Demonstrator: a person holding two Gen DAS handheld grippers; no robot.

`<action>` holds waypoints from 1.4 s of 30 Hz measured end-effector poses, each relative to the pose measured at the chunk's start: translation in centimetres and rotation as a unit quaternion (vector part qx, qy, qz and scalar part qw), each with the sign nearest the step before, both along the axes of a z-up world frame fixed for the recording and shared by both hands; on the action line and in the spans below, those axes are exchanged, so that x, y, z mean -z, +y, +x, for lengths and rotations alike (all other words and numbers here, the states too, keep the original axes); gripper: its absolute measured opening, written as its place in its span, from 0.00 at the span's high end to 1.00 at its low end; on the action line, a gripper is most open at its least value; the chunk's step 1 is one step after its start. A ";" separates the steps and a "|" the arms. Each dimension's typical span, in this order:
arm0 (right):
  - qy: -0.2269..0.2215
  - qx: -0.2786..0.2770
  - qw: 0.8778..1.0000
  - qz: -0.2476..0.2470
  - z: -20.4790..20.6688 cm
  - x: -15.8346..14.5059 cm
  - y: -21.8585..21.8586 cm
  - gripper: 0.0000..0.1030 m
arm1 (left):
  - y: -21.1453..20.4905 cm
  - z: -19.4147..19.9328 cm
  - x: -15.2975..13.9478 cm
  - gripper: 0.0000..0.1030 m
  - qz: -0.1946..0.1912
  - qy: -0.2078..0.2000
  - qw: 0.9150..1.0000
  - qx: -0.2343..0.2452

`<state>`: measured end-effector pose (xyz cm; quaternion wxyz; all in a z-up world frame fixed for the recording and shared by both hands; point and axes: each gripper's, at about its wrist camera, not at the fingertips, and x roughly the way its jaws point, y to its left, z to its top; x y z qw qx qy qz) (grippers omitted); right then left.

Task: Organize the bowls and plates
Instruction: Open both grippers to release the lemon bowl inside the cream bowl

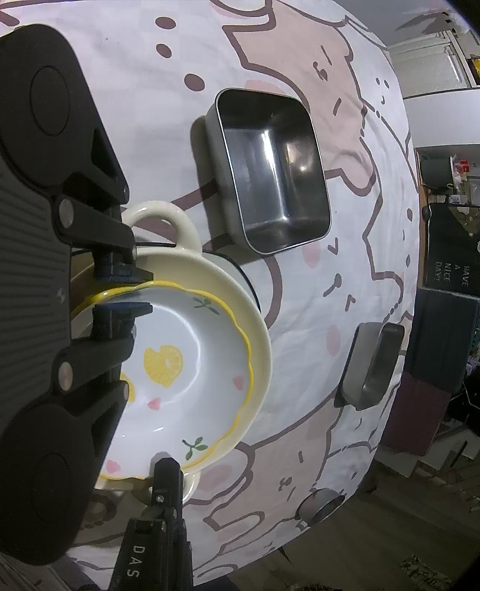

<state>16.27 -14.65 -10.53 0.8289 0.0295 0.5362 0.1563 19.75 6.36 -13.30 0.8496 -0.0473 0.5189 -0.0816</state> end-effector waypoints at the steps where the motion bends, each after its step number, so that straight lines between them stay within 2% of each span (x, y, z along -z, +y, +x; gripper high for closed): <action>1: 0.000 0.000 1.000 0.000 0.0 0.0 0.0 0.90 | 0.0 0.0 0.0 0.88 -0.001 0.000 1.000 0.001; 5: 0.000 -0.001 1.000 0.000 0.0 0.0 0.1 0.88 | -0.1 0.0 0.1 0.87 -0.001 0.001 1.000 0.004; 9: 0.002 -0.004 1.000 0.006 0.0 -0.1 0.1 0.79 | -0.1 0.1 0.2 0.87 -0.002 0.002 1.000 0.007; 15: 0.009 -0.001 1.000 0.019 0.2 0.0 0.1 0.70 | 0.0 0.1 0.2 0.85 -0.004 0.003 1.000 0.009; 31: 0.019 -0.001 1.000 0.023 0.3 0.3 0.3 0.67 | 0.3 0.0 -0.4 0.79 -0.005 -0.010 1.000 0.005; 37: 0.006 0.010 1.000 0.027 0.1 -0.4 0.0 0.61 | 0.3 -0.1 -0.5 0.79 -0.005 -0.010 1.000 0.006; 42: 0.009 0.006 1.000 0.028 0.1 -0.2 0.1 0.61 | 0.3 -0.2 -0.6 0.76 -0.005 -0.012 1.000 0.005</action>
